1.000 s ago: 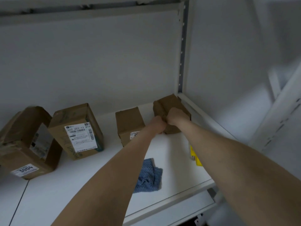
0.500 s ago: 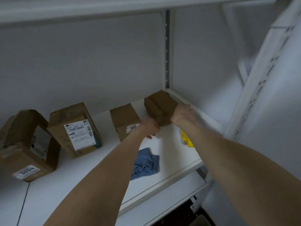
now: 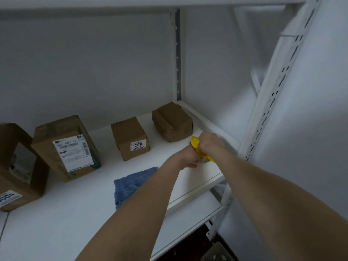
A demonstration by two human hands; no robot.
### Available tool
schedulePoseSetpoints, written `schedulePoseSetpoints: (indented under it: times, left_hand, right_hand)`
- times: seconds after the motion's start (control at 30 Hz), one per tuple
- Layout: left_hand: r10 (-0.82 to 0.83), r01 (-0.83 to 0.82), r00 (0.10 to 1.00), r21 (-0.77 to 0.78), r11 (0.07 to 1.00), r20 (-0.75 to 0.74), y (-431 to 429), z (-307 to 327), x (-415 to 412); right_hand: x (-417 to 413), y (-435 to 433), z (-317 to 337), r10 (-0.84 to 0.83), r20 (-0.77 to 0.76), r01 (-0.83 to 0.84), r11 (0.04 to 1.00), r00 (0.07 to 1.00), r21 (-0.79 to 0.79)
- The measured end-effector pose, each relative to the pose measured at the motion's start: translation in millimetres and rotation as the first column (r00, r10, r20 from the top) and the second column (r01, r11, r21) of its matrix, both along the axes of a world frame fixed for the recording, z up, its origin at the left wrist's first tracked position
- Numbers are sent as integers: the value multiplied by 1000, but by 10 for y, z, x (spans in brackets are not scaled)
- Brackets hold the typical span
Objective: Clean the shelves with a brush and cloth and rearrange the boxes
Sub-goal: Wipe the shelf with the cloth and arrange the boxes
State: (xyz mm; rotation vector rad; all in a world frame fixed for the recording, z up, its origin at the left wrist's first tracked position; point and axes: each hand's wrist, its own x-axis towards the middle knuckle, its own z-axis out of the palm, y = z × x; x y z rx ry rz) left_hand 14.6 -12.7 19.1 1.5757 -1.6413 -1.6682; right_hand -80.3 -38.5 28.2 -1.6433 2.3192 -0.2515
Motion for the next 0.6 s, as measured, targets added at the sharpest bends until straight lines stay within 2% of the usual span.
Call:
schedulePoseSetpoints:
  times: [0.17, 0.37, 0.43, 0.5, 0.6]
  left_hand:
    - [-5, 6, 1000, 16, 1000, -30, 53, -4, -336]
    - [49, -47, 998, -46, 998, 46, 117, 101, -374]
    - [100, -80, 986, -146, 986, 135, 80, 155, -240]
    - [156, -74, 943, -270, 960, 295, 70, 234, 20]
    - [227, -1, 777, -359, 933, 586, 114, 292, 558]
  right_hand:
    - [-255, -40, 36, 14, 15, -14, 1000, 1000, -18]
    - [-328, -45, 105, 69, -30, -68, 998, 997, 15]
    - [-248, -54, 174, 117, -84, -122, 991, 990, -53]
    - [-85, -60, 242, 244, -45, -247, 964, 969, -94]
    - [334, 10, 253, 516, 121, -514, 856, 848, -51]
